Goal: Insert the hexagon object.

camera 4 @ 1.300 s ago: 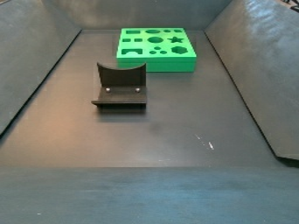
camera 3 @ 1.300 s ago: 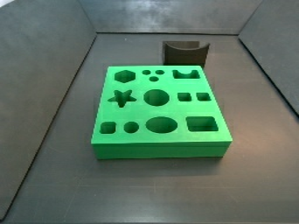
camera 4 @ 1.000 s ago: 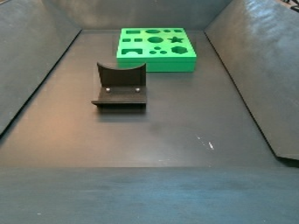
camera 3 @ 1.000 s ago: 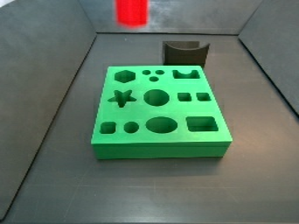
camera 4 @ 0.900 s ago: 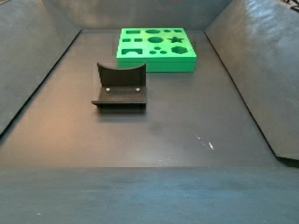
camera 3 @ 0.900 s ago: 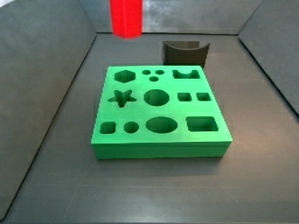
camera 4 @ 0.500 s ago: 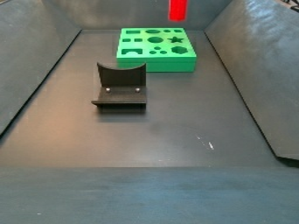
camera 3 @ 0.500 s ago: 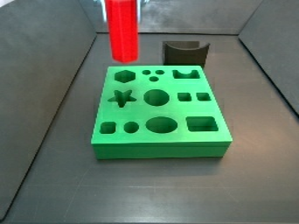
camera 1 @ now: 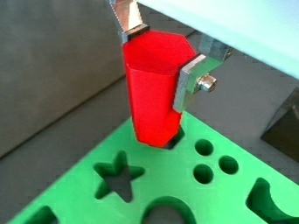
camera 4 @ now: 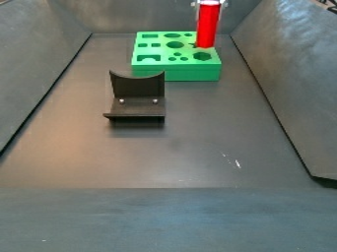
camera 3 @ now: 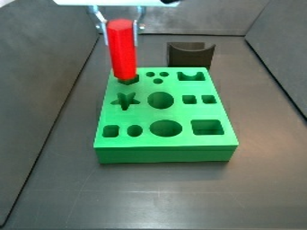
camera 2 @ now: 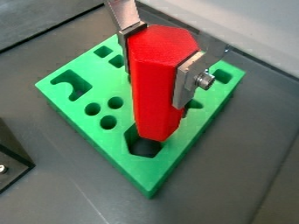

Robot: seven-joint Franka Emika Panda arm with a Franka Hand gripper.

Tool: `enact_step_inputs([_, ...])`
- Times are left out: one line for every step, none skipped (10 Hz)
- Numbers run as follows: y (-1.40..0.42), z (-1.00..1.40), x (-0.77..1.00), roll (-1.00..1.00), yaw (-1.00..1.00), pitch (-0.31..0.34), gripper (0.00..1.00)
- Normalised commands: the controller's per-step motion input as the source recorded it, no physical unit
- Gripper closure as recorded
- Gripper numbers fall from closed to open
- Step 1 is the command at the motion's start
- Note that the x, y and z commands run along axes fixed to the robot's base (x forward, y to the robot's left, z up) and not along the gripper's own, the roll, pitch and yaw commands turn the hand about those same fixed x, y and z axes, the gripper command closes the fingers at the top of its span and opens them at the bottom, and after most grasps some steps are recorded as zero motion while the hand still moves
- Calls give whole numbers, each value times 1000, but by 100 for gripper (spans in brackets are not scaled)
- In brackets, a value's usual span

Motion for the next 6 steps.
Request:
enact_step_inputs([154, -306, 254, -199, 0, 3, 100])
enact_step_inputs([157, -223, 0, -171, 0, 0, 100])
enact_step_inputs([209, -200, -157, -157, 0, -26, 100])
enact_step_inputs([189, -154, -274, -169, 0, -43, 100])
enact_step_inputs([209, -160, -209, -167, 0, -33, 100])
enact_step_inputs([280, -240, 0, -103, 37, 0, 100])
